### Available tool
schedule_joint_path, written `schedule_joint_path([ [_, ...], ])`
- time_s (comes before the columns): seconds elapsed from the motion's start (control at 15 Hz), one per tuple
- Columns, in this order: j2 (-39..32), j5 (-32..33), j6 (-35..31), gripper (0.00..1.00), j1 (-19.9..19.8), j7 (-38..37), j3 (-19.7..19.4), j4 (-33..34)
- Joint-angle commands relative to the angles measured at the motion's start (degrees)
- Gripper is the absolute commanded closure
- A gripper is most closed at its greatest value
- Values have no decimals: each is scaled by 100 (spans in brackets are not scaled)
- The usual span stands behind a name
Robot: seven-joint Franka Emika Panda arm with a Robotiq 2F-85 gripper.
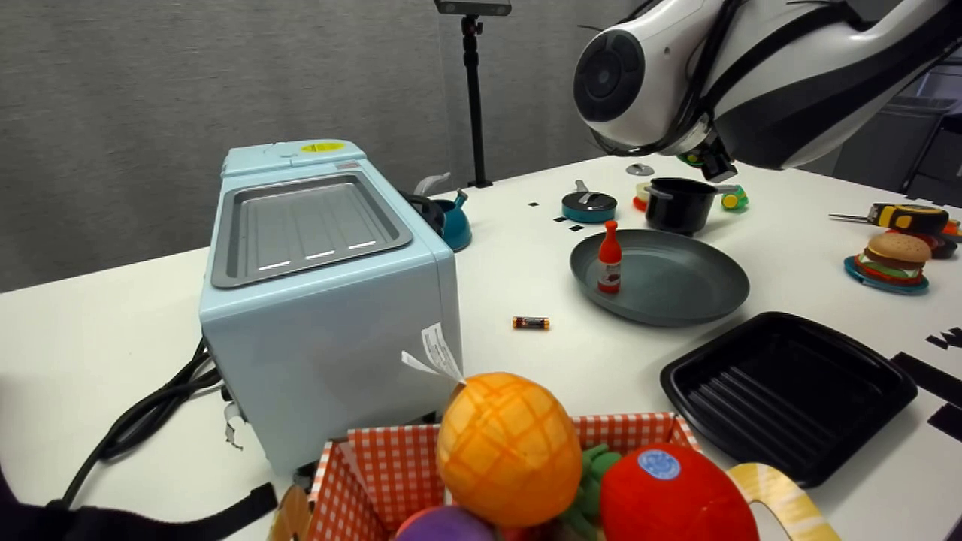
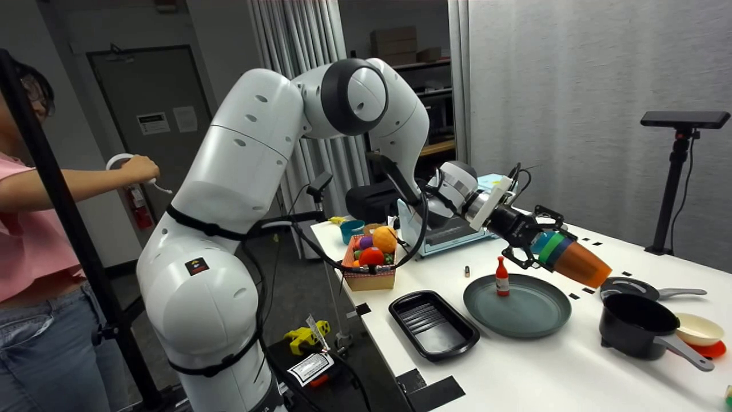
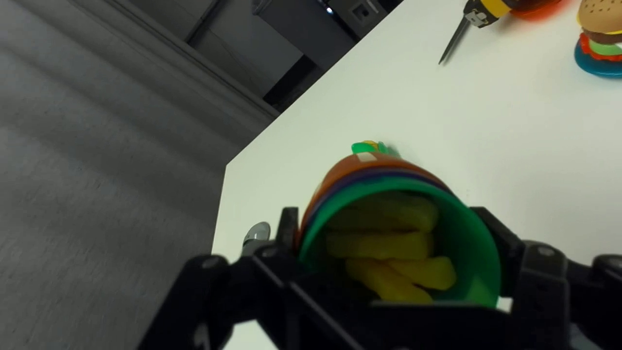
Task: Pour the contents of the green cup onto the plate
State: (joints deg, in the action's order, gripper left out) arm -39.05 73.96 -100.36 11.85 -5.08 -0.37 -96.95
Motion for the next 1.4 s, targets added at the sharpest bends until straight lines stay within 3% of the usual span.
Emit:
schedule_joint_path([
  [0.0,-194,626,387,40,101,-172,8,205],
  [1.33,-207,3040,1575,40,155,-1551,196,-412],
])
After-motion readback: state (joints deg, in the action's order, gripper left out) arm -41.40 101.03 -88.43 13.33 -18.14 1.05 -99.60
